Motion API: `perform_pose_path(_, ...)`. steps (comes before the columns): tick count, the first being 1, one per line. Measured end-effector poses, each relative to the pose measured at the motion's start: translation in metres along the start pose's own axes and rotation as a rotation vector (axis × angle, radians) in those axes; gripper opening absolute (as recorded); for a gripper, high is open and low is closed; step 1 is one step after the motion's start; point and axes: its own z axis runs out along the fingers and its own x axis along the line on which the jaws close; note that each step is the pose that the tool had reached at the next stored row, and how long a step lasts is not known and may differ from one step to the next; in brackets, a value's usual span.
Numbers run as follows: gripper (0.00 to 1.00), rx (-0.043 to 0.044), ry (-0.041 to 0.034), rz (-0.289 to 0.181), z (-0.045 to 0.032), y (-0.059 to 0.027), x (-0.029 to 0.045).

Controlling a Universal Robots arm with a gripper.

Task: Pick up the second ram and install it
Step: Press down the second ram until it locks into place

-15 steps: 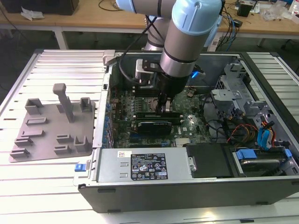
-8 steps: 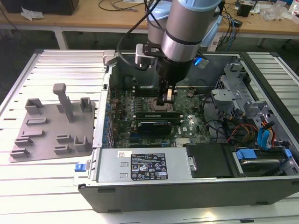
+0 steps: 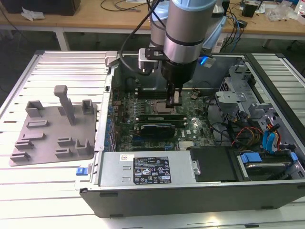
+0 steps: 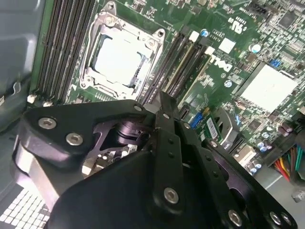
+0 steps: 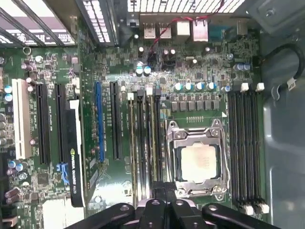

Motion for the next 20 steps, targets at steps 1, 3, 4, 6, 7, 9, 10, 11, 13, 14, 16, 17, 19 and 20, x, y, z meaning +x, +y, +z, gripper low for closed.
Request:
perform_pose_path(1, 0.08, 0.0100, -0.0003, -0.001, 0.0000, -0.0002, 0.0000)
perform_pose_path(3, 0.08, 0.0077, 0.0129, -0.001, 0.0040, -0.0171, -0.0005)
perform_pose_path(4, 0.08, 0.0047, 0.0144, -0.001, 0.0082, -0.0303, -0.0008)
perform_pose_path(6, 0.08, 0.0035, 0.0146, -0.002, 0.0179, -0.0353, -0.0007)
perform_pose_path(7, 0.08, 0.0034, 0.0147, -0.002, 0.0235, -0.0341, -0.0025)
perform_pose_path(9, 0.08, 0.0034, 0.0147, -0.003, 0.0325, -0.0338, -0.0034)
perform_pose_path(10, 0.08, 0.0034, 0.0147, -0.003, 0.0346, -0.0337, -0.0028)
perform_pose_path(11, 0.08, 0.0031, 0.0159, -0.004, 0.0383, -0.0338, -0.0022)
perform_pose_path(13, 0.08, 0.0044, 0.0132, -0.004, 0.0362, -0.0338, -0.0028)
perform_pose_path(14, 0.08, 0.0064, 0.0140, -0.004, 0.0278, -0.0331, -0.0033)
perform_pose_path(16, 0.08, 0.0137, 0.0139, -0.005, 0.0258, -0.0202, -0.0028)
perform_pose_path(17, 0.08, 0.0151, 0.0143, -0.005, 0.0256, -0.0136, -0.0024)
perform_pose_path(19, 0.08, 0.0183, 0.0140, -0.005, 0.0256, 0.0067, -0.0005)
perform_pose_path(20, 0.08, 0.0191, 0.0139, -0.005, 0.0258, 0.0138, 0.0002)
